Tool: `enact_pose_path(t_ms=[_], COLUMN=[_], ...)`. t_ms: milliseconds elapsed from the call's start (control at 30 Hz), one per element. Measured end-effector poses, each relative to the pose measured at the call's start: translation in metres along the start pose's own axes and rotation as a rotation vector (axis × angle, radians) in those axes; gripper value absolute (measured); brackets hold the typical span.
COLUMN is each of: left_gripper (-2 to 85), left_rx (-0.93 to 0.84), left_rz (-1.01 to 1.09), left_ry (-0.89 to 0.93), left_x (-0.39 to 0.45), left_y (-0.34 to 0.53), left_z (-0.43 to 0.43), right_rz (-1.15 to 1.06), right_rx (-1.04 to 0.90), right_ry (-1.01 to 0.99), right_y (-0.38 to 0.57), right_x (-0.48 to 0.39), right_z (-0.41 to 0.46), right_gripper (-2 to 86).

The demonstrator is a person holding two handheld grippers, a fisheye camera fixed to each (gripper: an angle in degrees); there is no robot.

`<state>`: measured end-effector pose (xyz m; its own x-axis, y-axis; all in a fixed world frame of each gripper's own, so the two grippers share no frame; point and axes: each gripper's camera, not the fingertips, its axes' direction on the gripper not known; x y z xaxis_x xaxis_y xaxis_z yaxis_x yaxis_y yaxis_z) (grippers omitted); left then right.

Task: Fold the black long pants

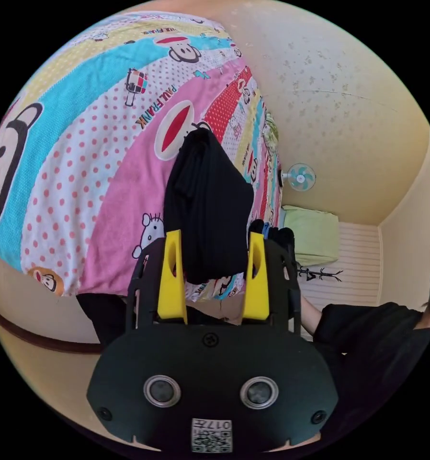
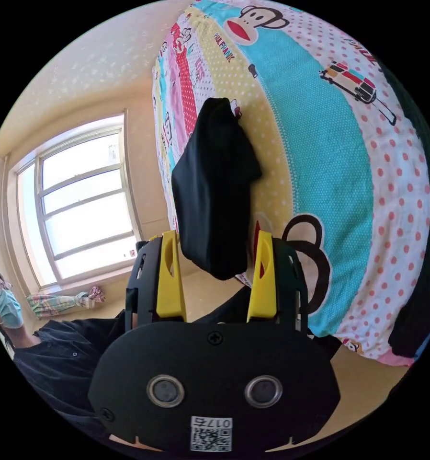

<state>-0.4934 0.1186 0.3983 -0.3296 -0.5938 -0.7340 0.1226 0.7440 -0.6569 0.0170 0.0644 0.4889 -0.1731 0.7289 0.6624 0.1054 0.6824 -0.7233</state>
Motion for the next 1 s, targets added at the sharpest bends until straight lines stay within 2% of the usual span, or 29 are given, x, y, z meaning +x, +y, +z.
enact_pose_path(t_ms=[100, 133, 167, 233, 367, 467, 533, 700, 867, 1000], left_gripper=[20.5, 21.0, 20.1, 16.6, 13.1, 10.8, 10.3, 10.4, 10.4, 10.6], left_rx=[-0.058, -0.159, -0.177, -0.06, -0.113, -0.268, -0.322, -0.254, -0.062, 0.12], left_rz=[-0.046, -0.104, -0.112, -0.109, -0.185, -0.155, -0.126, -0.111, -0.033, 0.106], left_ry=[0.003, 0.034, 0.043, -0.006, 0.024, 0.08, 0.152, 0.222, 0.17, 0.076], left_x=[-0.031, -0.05, -0.056, -0.056, -0.052, -0.04, -0.027, 0.001, 0.023, 0.042], left_y=[-0.044, -0.05, -0.048, -0.025, 0.0, 0.015, 0.027, 0.022, -0.022, -0.084], left_z=[0.036, 0.065, 0.075, 0.074, 0.071, 0.053, 0.022, -0.076, -0.198, -0.297], right_rz=[0.036, 0.033, 0.003, -0.042, 0.08, 0.018, -0.024, -0.197, -0.395, -0.534], right_rx=[-0.119, -0.111, -0.07, -0.052, -0.105, -0.191, -0.227, -0.32, -0.363, -0.351], right_ry=[0.034, 0.075, 0.201, 0.296, 0.066, 0.1, 0.094, 0.08, 0.037, -0.009], right_y=[-0.038, -0.038, -0.034, -0.023, 0.011, 0.043, 0.059, 0.066, 0.036, -0.01], right_x=[0.006, 0.003, -0.01, -0.024, -0.009, -0.033, -0.061, -0.179, -0.289, -0.374], right_z=[0.072, 0.083, 0.096, 0.113, 0.122, 0.127, 0.131, 0.178, 0.256, 0.336], right_gripper=[23.1, 22.8, 22.1, 19.7, 11.5, 8.8, 8.1, 7.5, 7.5, 8.2])
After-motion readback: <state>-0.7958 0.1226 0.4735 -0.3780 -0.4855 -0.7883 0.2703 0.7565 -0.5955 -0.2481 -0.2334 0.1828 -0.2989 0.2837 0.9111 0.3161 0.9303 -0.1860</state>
